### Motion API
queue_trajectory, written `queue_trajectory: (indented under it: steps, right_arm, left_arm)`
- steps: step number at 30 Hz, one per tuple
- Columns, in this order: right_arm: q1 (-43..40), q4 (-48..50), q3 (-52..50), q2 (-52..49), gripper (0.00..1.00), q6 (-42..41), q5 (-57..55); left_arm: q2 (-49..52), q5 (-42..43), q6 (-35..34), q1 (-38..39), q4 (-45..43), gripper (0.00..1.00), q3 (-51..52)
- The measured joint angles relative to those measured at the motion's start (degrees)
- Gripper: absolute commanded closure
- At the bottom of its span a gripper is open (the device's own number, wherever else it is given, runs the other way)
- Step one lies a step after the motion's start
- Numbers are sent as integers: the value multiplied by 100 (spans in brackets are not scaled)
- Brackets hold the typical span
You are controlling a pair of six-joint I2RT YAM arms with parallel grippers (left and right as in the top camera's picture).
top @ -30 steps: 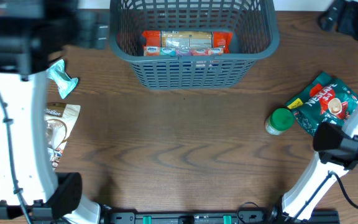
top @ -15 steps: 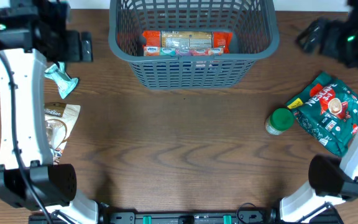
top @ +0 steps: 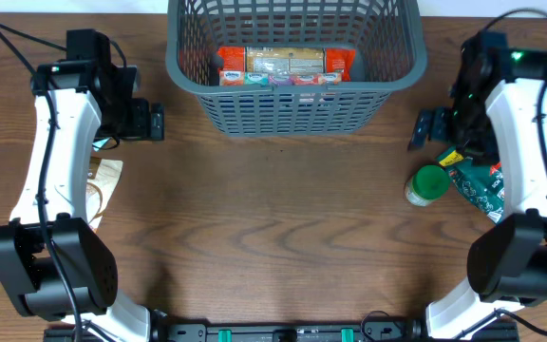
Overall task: Pack container
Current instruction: 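Lower the right gripper and grasp the green-capped jar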
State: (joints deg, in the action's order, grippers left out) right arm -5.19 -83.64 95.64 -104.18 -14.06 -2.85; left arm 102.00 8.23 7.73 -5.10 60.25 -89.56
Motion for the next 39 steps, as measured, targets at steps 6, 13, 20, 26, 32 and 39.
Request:
queue_trajectory:
  steps: [6,13,20,26,32,39]
  right_arm:
    - [2,1071,-1274,0,1,-55,-2]
    - [2,2111,-2223,-2,1,-72,28]
    - [2,3001,-2804,-2,1,-85,31]
    - [2,3467,-3191,-2,6,-85,31]
    - [2,3567,-3281,-2,45,-107,31]
    - [2,3617,-3281,7,74,-149,44]
  left_arm:
    - [0,37,0,28,-66,1,15]
    - [0,39,0,35,-70,1,15]
    - [0,42,0,35,-68,1,15]
    - [2,39,0,35,-70,1,15]
    - [0,39,0,35,-68,2,15]
    - [0,39,0,35,-68,1,15]
